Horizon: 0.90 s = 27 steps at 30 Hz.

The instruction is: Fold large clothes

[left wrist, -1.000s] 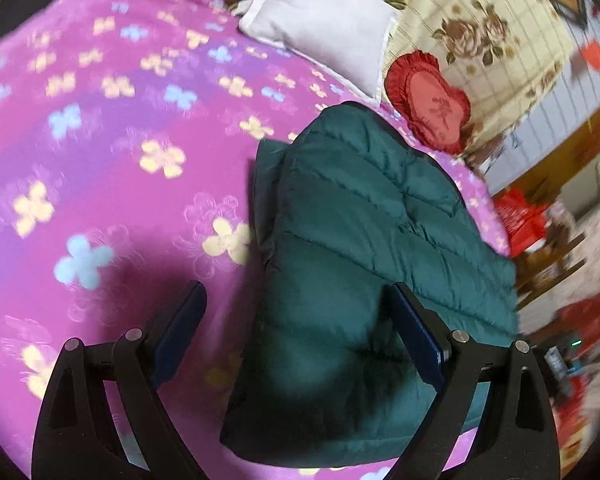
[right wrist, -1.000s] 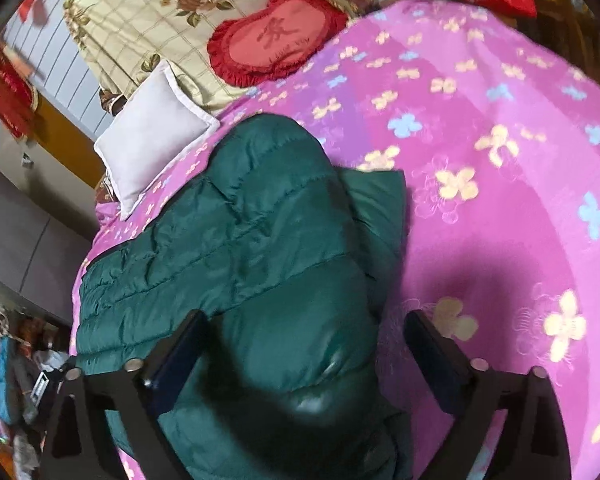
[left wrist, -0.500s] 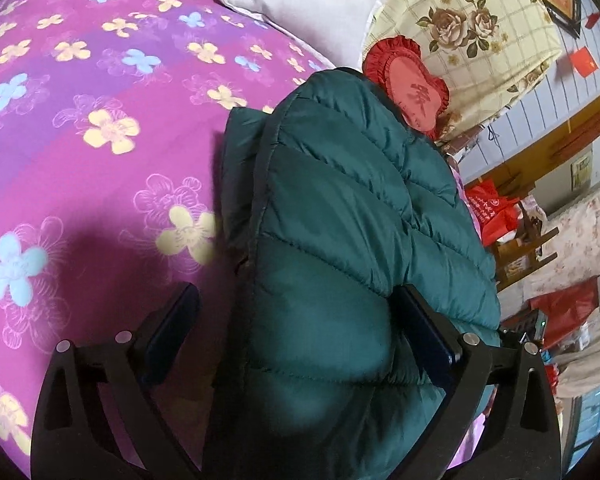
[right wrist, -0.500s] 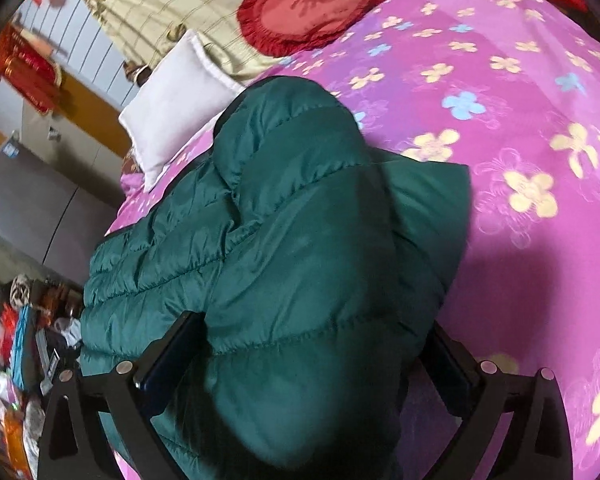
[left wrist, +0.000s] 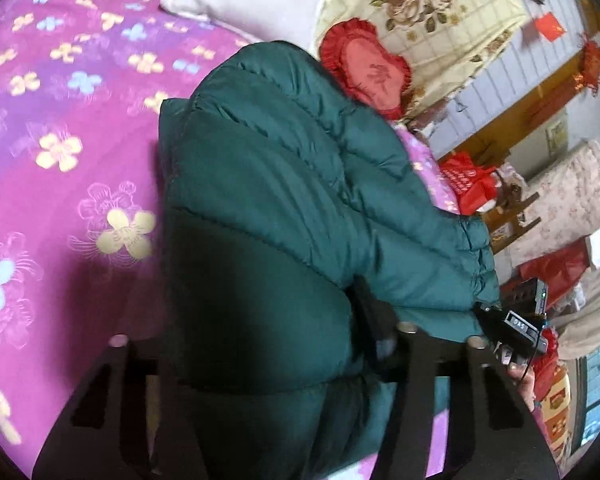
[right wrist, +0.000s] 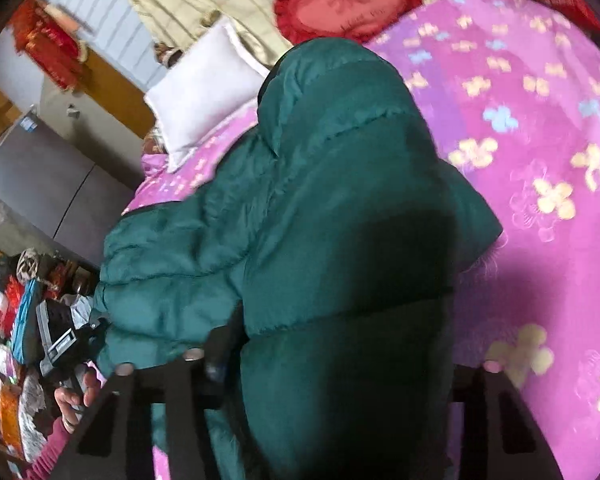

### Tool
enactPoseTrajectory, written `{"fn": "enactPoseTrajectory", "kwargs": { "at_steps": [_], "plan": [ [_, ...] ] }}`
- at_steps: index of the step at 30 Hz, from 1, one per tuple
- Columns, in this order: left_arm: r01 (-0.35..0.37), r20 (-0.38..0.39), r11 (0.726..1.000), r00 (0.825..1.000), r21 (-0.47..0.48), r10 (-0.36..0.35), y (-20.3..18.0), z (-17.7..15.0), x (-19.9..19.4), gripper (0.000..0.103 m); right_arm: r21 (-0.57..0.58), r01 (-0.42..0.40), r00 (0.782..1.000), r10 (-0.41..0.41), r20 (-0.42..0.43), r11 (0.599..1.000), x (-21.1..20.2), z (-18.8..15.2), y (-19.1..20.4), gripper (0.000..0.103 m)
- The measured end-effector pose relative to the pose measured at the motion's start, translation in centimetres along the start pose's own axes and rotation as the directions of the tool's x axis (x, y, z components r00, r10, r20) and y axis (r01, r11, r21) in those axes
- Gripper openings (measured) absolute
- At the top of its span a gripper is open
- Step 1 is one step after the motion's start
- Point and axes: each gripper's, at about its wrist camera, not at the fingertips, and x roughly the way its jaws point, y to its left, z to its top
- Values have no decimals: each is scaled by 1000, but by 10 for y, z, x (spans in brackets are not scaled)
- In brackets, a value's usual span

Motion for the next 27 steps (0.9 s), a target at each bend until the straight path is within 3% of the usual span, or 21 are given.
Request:
{"fn": "enactPoseTrajectory", "kwargs": {
  "at_steps": [7,12,14,15,16,17,18,19,20,22,24,27],
  "plan": [
    [72,-14,995,997,66,-72,-22,-26,-66,38,-54,-95,994,97,41,994,-65,-32,50,42],
    [99,-43,994,994,49,-96,-19,-63,-112,38,-23,-155,987,156,25,988,-104,-78,55,41],
    [60,-69,998,996,36,-57,-13,-77,-114,41,-22,-121,993,122,6,992,-106,-100,50,42],
    [33,-85,999,996,31,-30,-9,-82,-111,47,-15,-98,995,98,-2,995,-103,-106,46,43],
    [-4,-99,1000,995,19,6,-3,-88,-106,53,7,-61,998,61,-13,998,-96,-114,41,54],
    [-50,-104,999,993,8,50,3,-92,-101,65,26,7,1000,-7,-21,1000,-88,-118,32,61],
    [-89,-104,996,991,5,89,8,-96,-95,76,34,100,995,-99,-33,994,-78,-123,24,76],
    [-115,-97,993,989,2,115,12,-98,-92,80,48,144,989,-142,-42,988,-71,-126,18,81],
    [-131,-79,991,988,-3,131,13,-100,-93,84,79,136,990,-133,-36,988,-69,-130,12,81],
    [-173,-56,985,984,-12,172,8,-101,-101,84,130,129,992,-128,-18,983,-76,-132,13,81],
    [-226,-30,974,974,4,226,-2,-101,-112,84,110,152,988,-154,9,982,-88,-133,21,81],
    [-340,40,937,941,80,337,-24,-105,-129,84,54,214,975,-217,54,975,-112,-138,44,81]
  ]
}}
